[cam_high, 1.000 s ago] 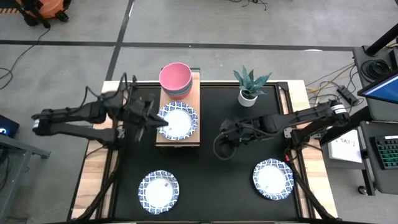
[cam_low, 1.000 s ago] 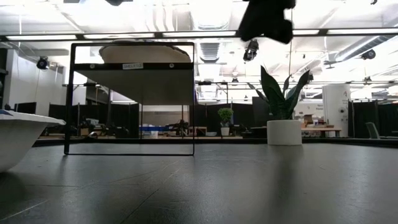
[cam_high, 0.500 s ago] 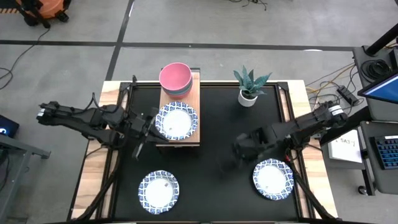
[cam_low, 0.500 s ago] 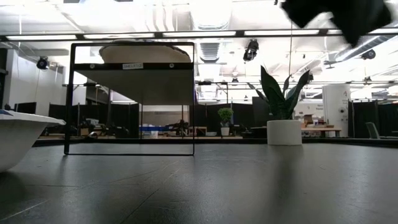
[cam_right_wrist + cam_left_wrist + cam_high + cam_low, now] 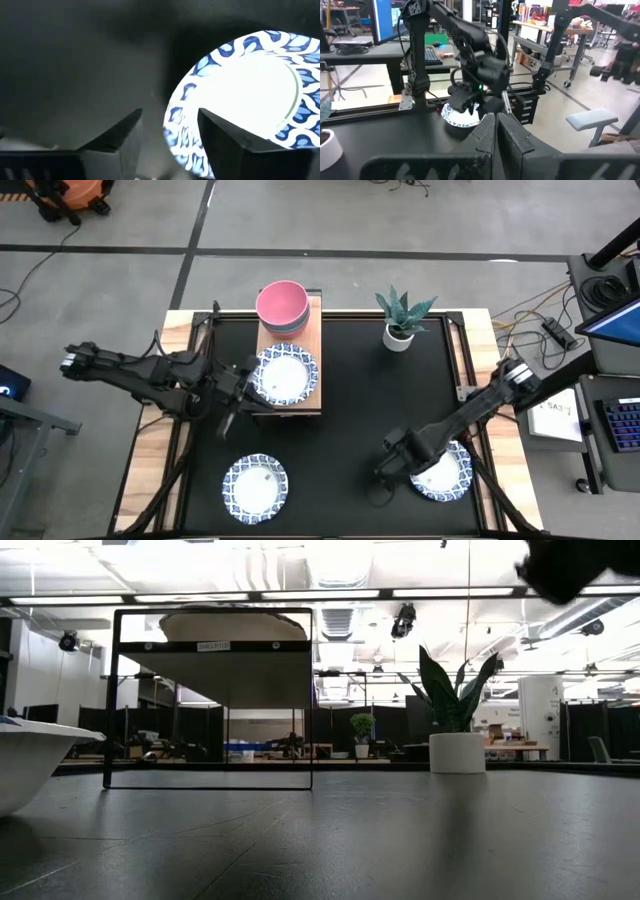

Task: Place and stack bowls onto a shelf
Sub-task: Stack the white patterned bowl on the other white patterned bowl on the shelf

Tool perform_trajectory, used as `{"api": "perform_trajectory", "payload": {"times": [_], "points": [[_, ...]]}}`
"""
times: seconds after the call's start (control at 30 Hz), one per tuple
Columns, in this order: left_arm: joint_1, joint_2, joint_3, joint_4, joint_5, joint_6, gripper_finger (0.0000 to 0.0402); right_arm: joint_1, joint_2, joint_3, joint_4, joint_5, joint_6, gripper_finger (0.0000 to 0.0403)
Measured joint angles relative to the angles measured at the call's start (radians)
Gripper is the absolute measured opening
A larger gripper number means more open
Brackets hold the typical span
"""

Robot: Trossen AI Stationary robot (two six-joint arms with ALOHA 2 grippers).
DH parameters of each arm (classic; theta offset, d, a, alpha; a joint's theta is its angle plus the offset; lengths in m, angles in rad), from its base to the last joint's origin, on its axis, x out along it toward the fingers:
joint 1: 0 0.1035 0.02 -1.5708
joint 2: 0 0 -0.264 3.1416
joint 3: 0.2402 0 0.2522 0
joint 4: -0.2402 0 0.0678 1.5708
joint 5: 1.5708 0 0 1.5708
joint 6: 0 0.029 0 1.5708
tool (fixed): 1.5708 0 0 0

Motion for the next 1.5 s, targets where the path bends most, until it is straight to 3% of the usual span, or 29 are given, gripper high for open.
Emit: {"api": "perform_trajectory", "payload": {"times": [0.13, 0.33, 0.9, 1.1, 1.2, 1.3, 1.5], "points": [[-0.020, 0.018, 0.000, 0.024, 0.000, -0.010, 0.0000, 0.014, 0.085, 0.000, -0.001, 0.000, -0.016, 0.0194], [-0.047, 0.046, 0.000, 0.056, 0.000, -0.032, 0.0000, 0.017, 0.174, 0.000, -0.006, -0.015, -0.072, 0.0181], [-0.061, 0.073, 0.000, 0.097, 0.000, -0.043, 0.0000, 0.017, 0.183, -0.001, -0.005, -0.028, -0.124, 0.0033], [-0.061, 0.071, 0.000, 0.096, 0.000, -0.037, 0.0000, 0.016, 0.135, 0.075, -0.077, -0.021, -0.184, 0.0011], [-0.061, 0.067, 0.000, 0.096, -0.001, -0.033, 0.0000, 0.012, 0.102, 0.166, -0.173, 0.056, -0.199, 0.0012], [-0.060, 0.063, 0.000, 0.096, -0.001, -0.019, 0.0000, 0.004, 0.081, 0.286, -0.251, 0.204, -0.228, 0.0012], [-0.060, 0.050, 0.000, 0.100, -0.002, -0.011, 0.0000, -0.007, 0.061, 0.533, -0.285, 0.594, -0.498, 0.0012]]}}
